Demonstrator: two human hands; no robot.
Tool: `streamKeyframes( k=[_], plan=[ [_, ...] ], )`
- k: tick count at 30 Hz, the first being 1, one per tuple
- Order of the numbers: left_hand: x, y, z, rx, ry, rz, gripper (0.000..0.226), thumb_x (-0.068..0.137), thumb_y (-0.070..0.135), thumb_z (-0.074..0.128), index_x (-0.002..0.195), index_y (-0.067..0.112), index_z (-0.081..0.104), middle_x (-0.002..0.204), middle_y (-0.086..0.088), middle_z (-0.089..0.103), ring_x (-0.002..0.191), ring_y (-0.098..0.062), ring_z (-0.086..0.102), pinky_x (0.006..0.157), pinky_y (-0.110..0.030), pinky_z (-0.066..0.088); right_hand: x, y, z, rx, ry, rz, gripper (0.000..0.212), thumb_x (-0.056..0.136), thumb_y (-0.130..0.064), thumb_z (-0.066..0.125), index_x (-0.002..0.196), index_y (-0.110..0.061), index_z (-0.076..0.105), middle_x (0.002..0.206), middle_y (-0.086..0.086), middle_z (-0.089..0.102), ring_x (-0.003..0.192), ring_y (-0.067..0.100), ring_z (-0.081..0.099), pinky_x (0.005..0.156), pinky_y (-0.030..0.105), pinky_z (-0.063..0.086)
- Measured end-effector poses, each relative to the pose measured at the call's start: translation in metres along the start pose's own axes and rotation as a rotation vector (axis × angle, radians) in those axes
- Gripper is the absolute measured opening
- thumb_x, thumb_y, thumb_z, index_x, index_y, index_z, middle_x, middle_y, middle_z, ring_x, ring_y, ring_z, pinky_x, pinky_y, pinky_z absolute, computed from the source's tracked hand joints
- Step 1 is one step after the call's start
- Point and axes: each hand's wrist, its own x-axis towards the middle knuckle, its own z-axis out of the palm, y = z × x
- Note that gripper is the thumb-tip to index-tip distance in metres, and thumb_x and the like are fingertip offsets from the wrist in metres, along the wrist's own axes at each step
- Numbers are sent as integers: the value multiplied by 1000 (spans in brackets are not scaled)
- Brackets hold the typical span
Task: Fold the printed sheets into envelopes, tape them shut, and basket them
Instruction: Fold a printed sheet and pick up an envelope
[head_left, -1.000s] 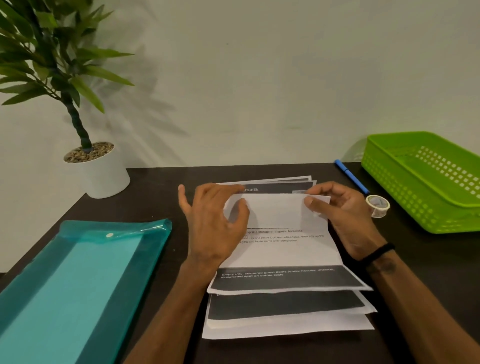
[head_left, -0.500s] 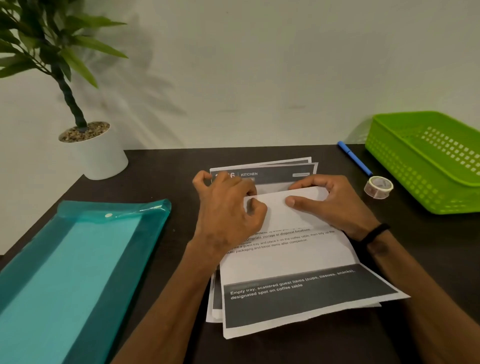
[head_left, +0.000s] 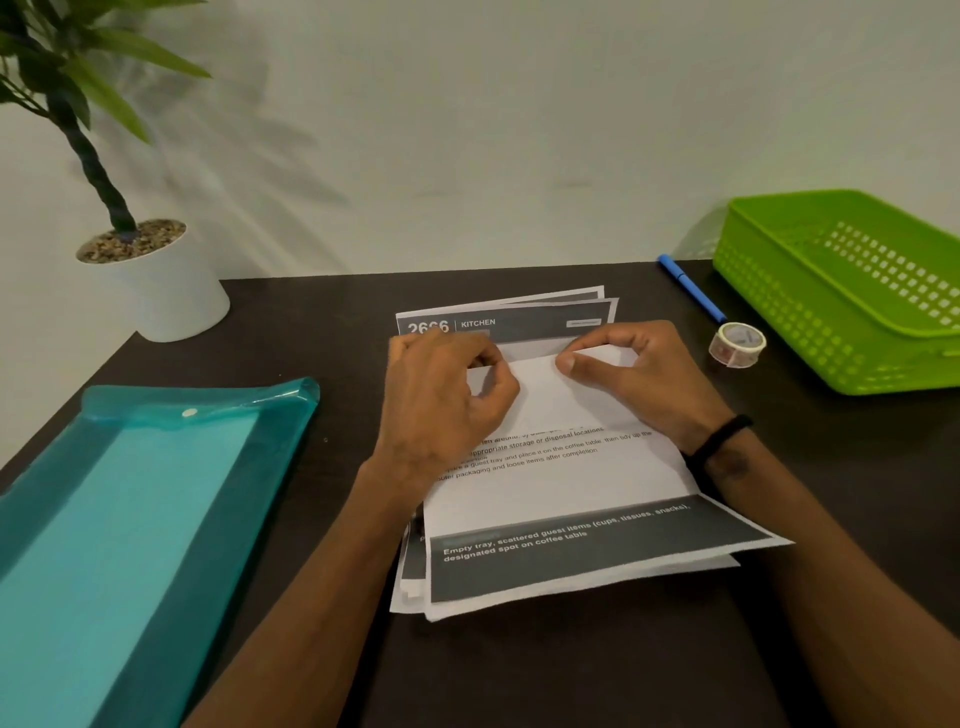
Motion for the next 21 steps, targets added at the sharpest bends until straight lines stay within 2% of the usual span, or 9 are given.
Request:
streamKeyframes(
  k=[3, 4, 6, 10, 13, 17, 21],
  plan=[
    [2, -4, -2, -68, 13, -103, 21, 88, 48, 62, 93, 30, 72, 90, 19, 67, 85, -5, 63, 104, -43, 48, 0, 1, -1, 36, 45, 20, 7, 85, -24, 84, 91, -22, 83, 94, -15, 79, 98, 0, 69, 96, 20, 45],
    [2, -5, -2, -94, 16, -131, 20, 88, 49, 62, 93, 31, 71, 90, 20, 66, 85, -6, 64, 100, -47, 53, 0, 1, -1, 54, 62, 33, 6, 84, -23, 85, 90, -22, 83, 95, -15, 79, 101, 1, 69, 100, 25, 45],
    [3, -7, -2, -133, 45, -178, 20, 88, 48, 62, 93, 30, 70, 91, 18, 67, 83, -8, 65, 91, -45, 60, 0, 0, -2, 89, 92, 55, 6, 84, -22, 85, 90, -21, 84, 96, -12, 80, 103, 4, 70, 102, 30, 46],
    [5, -15, 0, -186, 135, -254, 22, 89, 43, 64, 91, 24, 74, 89, 11, 73, 79, -9, 67, 78, -28, 60, 0, -4, -3, 164, 133, 80, 4, 85, -16, 84, 89, -18, 84, 92, -7, 80, 94, 4, 71, 93, 25, 49],
    [5, -14, -1, -216, 180, -277, 12, 90, 32, 69, 86, 22, 73, 79, 13, 70, 68, -7, 64, 62, -13, 47, 0, -4, -3, 195, 165, 106, 3, 85, -14, 82, 86, -16, 84, 90, -4, 80, 91, 6, 71, 86, 22, 52],
    [7, -13, -5, -299, 234, -346, 7, 90, 23, 72, 85, 20, 73, 74, 12, 68, 69, -11, 64, 58, -14, 51, 2, -6, -3, 195, 205, 111, 6, 86, -10, 79, 84, -14, 83, 87, -3, 80, 82, -2, 70, 73, 8, 50],
    [9, -13, -8, -378, 282, -414, 10, 91, 19, 70, 83, 15, 73, 71, 4, 69, 63, -3, 60, 59, -13, 50, 4, -6, -2, 186, 214, 126, 7, 87, -11, 77, 84, -15, 83, 88, -5, 80, 88, 0, 71, 80, 11, 54]
  ],
)
